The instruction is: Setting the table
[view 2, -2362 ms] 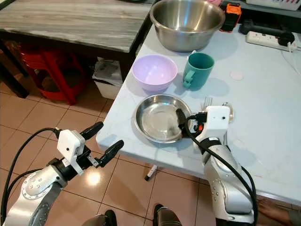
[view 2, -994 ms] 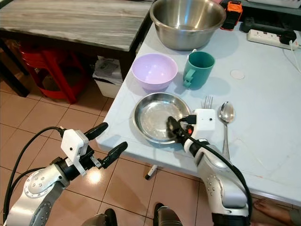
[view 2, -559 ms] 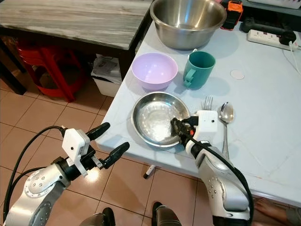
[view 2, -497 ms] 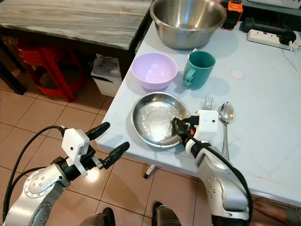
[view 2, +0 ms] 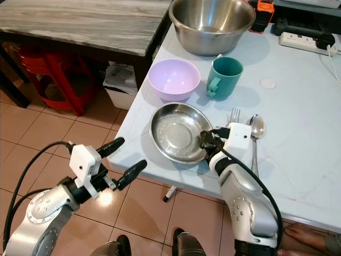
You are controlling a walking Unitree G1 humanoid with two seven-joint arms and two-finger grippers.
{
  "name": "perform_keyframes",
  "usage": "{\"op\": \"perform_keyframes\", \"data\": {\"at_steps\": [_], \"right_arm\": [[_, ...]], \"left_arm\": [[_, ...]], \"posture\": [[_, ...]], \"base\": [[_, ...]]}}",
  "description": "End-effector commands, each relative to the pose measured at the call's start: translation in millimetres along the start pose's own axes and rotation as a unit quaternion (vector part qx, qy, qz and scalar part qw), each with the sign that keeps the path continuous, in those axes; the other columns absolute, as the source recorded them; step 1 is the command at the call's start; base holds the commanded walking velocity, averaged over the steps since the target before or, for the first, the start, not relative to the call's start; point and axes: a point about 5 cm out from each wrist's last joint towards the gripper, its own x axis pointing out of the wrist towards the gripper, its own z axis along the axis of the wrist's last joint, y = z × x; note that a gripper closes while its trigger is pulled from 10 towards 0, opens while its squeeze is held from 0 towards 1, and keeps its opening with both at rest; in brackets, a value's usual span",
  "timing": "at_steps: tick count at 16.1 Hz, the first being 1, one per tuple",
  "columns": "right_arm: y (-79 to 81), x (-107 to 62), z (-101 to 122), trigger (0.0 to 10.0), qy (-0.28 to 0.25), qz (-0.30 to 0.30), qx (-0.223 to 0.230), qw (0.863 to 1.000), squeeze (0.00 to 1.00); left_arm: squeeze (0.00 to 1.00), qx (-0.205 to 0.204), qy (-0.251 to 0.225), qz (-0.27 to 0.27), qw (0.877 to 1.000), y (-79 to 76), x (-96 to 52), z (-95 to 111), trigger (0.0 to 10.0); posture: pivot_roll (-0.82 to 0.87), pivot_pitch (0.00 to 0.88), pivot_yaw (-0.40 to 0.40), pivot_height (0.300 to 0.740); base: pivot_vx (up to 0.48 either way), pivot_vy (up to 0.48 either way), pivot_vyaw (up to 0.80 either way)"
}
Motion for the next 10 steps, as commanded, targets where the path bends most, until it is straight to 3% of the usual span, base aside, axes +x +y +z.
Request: {"op": "perform_keyframes", "data": {"at_steps": [1, 4, 5, 6, 7, 8, 10], "right_arm": [[-3.4, 0.4, -14, 0.0, 0.039, -0.011, 0.009, 0.999, 0.00], [-1.0, 1.8, -11, 0.0, 0.035, -0.011, 0.016, 0.999, 0.00], [2.9, 1.8, -6, 1.8, 0.023, -0.008, 0.023, 0.999, 0.00], [4.5, 0.9, -4, 6.7, 0.016, -0.005, 0.013, 1.000, 0.00], [6.3, -0.2, -3, 10.0, 0.008, 0.000, 0.003, 1.000, 0.00], [11.2, -2.8, 0, 10.0, -0.008, 0.012, -0.010, 1.000, 0.00], [15.1, -5.5, 4, 10.0, -0.033, 0.018, -0.041, 0.998, 0.00]], "left_arm": [[0.00, 0.000, 0.004, 0.008, 1.000, 2.3, -2.6, -4, 10.0], [0.00, 0.003, -0.002, 0.042, 0.999, 10.0, -2.5, -4, 10.0], [0.00, 0.012, 0.002, 0.103, 0.995, 22.8, -2.3, -6, 10.0], [0.00, 0.018, 0.002, 0.132, 0.991, 28.5, -1.8, -7, 10.0], [0.00, 0.014, -0.001, 0.160, 0.987, 32.9, -1.2, -7, 10.0], [0.00, 0.015, -0.004, 0.202, 0.979, 39.1, -0.5, -7, 10.0], [0.00, 0.001, -0.010, 0.237, 0.971, 43.8, 0.1, -9, 10.0]], "posture": [[-0.15, 0.264, -0.001, 0.740], [-0.15, 0.262, -0.002, 0.740], [-0.15, 0.260, -0.003, 0.740], [-0.15, 0.259, -0.004, 0.740], [-0.15, 0.259, -0.006, 0.740], [-0.15, 0.258, -0.009, 0.740], [-0.16, 0.258, -0.009, 0.740]], "base": [[0.000, 0.000, 0.00], [0.000, 0.000, 0.00], [0.000, 0.000, 0.00], [0.000, 0.000, 0.00], [0.000, 0.000, 0.00], [0.000, 0.000, 0.00], [0.000, 0.000, 0.00]]}}
